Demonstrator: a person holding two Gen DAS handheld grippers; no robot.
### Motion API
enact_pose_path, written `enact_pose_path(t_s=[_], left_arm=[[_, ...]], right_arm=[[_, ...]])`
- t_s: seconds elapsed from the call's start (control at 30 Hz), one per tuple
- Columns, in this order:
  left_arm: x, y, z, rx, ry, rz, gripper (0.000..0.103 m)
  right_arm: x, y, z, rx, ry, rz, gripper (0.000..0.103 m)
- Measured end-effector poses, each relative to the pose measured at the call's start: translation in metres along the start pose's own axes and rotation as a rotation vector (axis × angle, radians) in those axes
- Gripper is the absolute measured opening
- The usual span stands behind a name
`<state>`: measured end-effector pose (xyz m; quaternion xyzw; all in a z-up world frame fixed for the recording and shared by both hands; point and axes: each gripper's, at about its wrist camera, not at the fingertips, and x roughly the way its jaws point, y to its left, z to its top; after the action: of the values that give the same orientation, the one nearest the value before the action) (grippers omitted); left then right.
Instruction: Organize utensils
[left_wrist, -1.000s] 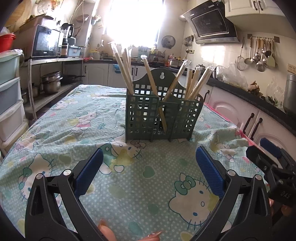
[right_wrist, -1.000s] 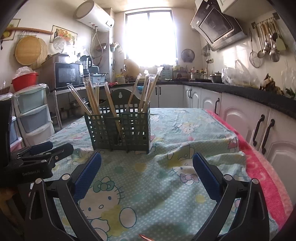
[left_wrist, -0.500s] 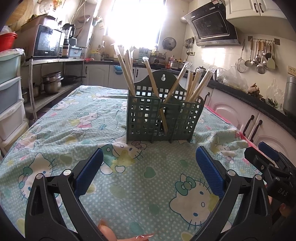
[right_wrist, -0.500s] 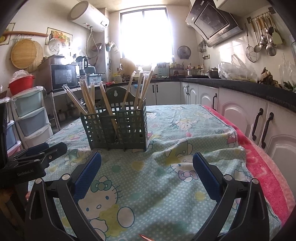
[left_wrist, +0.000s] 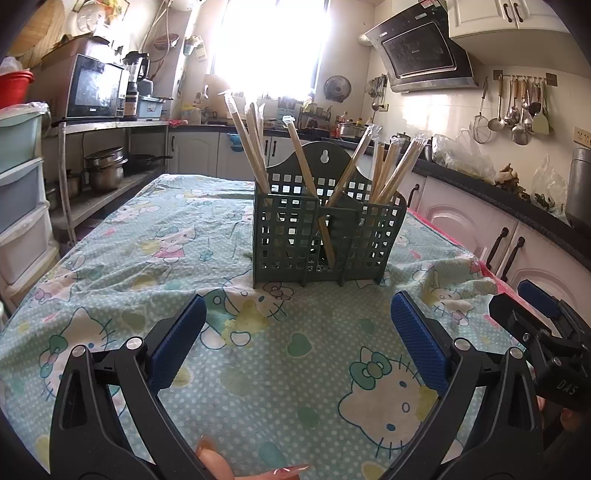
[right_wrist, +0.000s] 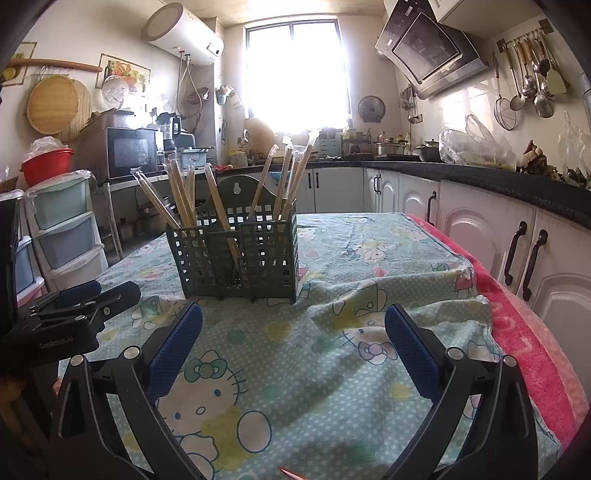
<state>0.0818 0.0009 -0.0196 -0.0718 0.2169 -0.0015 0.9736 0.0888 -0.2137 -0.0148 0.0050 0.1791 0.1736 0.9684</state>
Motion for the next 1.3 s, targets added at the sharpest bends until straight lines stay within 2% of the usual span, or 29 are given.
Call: enact_pose_path(t_s=[1.3], left_arm=[[-0.0025,-0.0004,-0.0002,0.005,-0.012,0.001,0.092]], right_arm=[[-0.0023,-0.0019,-0.0001,0.007,-0.005,-0.012,0.096]])
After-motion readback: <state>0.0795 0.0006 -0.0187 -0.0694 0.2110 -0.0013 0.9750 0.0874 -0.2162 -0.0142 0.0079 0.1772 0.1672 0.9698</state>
